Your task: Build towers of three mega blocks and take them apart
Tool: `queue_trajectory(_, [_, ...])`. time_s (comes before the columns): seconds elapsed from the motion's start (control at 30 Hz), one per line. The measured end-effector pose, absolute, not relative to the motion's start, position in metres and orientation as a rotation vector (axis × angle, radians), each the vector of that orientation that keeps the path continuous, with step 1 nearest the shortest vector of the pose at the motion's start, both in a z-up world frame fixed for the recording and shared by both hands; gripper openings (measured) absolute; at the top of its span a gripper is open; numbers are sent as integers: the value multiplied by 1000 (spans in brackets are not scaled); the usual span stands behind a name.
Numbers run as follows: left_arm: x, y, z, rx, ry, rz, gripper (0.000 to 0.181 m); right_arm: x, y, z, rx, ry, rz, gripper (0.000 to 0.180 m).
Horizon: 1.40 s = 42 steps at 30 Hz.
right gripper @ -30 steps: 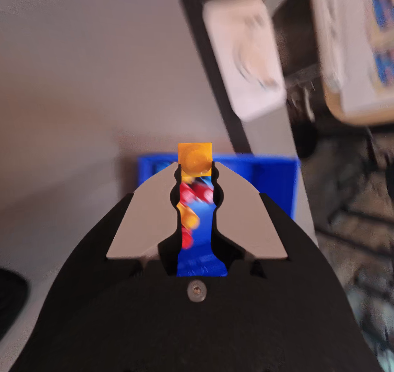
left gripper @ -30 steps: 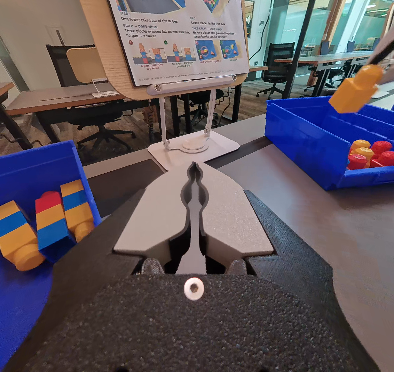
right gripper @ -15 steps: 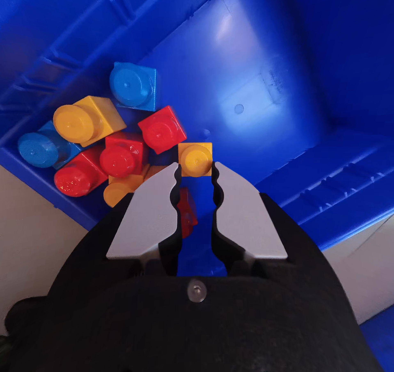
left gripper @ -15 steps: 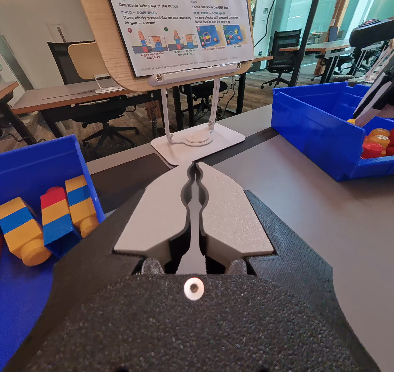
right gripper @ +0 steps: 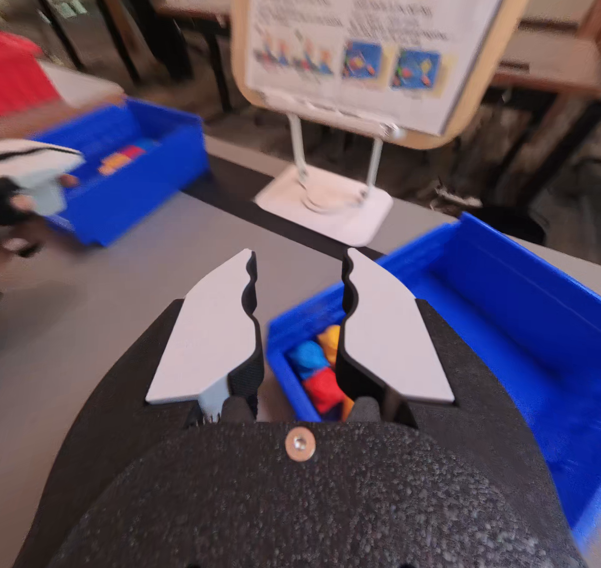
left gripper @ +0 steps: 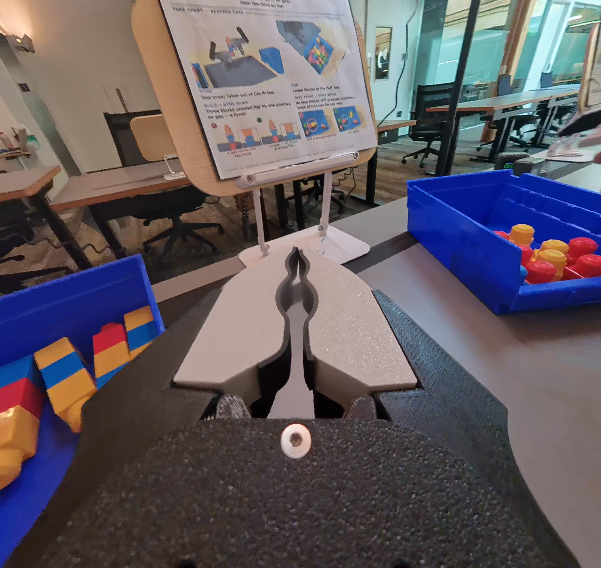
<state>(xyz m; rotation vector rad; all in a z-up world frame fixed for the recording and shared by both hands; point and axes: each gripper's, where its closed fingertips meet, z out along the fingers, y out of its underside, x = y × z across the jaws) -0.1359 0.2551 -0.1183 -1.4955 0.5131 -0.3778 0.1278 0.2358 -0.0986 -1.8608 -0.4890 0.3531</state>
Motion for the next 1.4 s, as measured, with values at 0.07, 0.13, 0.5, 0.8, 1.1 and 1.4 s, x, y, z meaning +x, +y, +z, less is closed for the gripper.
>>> queue_trajectory(0.07, [-145, 255, -109, -1492, 486, -338, 0, 97, 214, -96, -1762, -489, 438, 56])
queue_trajectory(0.13, [-162, 259, -103, -1508, 434, -294, 0, 74, 194, -103, -1698, -498, 496, 55])
queue_trajectory(0.5, [-346, 290, -154, -1819, -3, 66, 12, 51, 165, -133, -1573, -607, 642, 0])
queue_trajectory(0.8, [-366, 345, -229, -2232, 75, 121, 49, 44, 160, -140, -1557, -682, 649, 0])
queue_trajectory(1.1, [-385, 369, -289, -2546, 153, 322, 53, 43, 157, -142, -1523, -712, 620, 0])
queue_trajectory(1.4, [-381, 370, -243, -2340, 234, 480, 34, 42, 157, -152, -1507, -773, 545, 0])
